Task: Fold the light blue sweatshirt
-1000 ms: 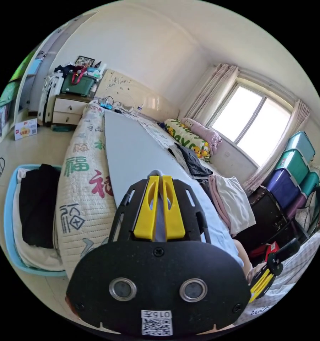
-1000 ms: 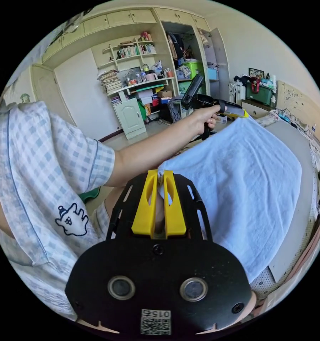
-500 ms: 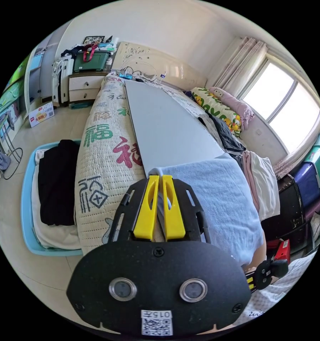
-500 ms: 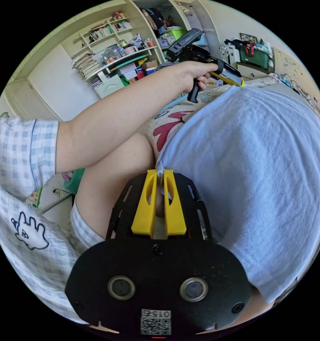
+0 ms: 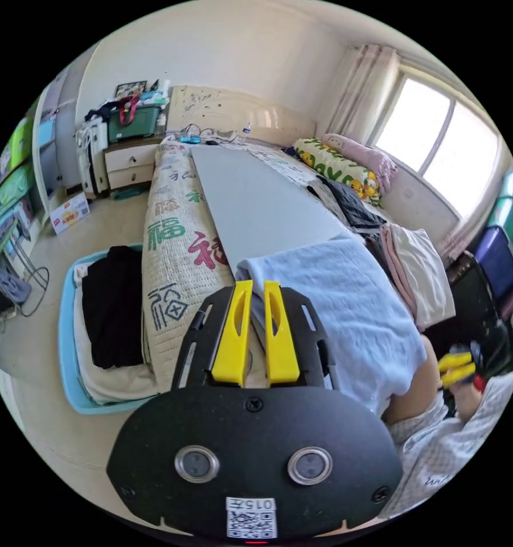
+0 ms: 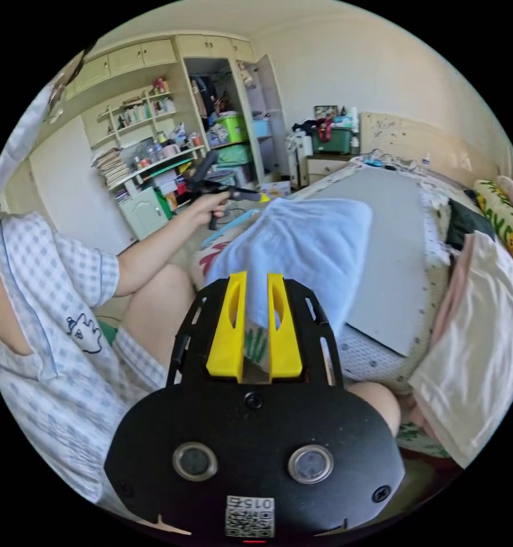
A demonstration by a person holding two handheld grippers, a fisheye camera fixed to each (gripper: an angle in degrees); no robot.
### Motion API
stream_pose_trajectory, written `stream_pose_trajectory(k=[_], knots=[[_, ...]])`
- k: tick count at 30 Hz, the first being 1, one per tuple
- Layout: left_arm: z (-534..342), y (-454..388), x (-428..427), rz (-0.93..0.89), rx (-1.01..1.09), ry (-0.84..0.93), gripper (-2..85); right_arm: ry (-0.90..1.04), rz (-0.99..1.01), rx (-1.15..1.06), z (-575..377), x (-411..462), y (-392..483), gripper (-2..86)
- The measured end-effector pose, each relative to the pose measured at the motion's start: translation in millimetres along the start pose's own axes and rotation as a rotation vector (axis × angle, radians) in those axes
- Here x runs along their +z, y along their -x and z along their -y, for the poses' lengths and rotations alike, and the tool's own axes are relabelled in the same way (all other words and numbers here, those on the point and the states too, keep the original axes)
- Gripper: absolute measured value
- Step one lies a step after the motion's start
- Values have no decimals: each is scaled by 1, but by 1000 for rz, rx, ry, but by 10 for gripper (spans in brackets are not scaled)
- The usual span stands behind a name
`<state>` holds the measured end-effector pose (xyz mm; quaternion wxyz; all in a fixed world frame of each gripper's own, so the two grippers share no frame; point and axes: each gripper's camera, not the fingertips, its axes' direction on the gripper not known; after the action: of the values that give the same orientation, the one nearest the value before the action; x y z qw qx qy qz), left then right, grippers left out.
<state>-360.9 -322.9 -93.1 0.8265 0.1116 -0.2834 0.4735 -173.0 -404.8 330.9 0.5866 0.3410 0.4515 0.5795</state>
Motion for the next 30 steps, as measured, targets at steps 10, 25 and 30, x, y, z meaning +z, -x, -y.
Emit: stream_pose_trajectory(k=[10, 25, 30], knots=[[-127, -69, -46, -257, 11, 121, 83, 135, -36, 233, -71, 25, -58, 89], [-204, -83, -36, -172, -262, 24, 6, 169, 9, 280, -124, 91, -74, 48], [-192, -90, -66, -33, -203, -1, -4, 214, -42, 228, -132, 123, -68, 45]])
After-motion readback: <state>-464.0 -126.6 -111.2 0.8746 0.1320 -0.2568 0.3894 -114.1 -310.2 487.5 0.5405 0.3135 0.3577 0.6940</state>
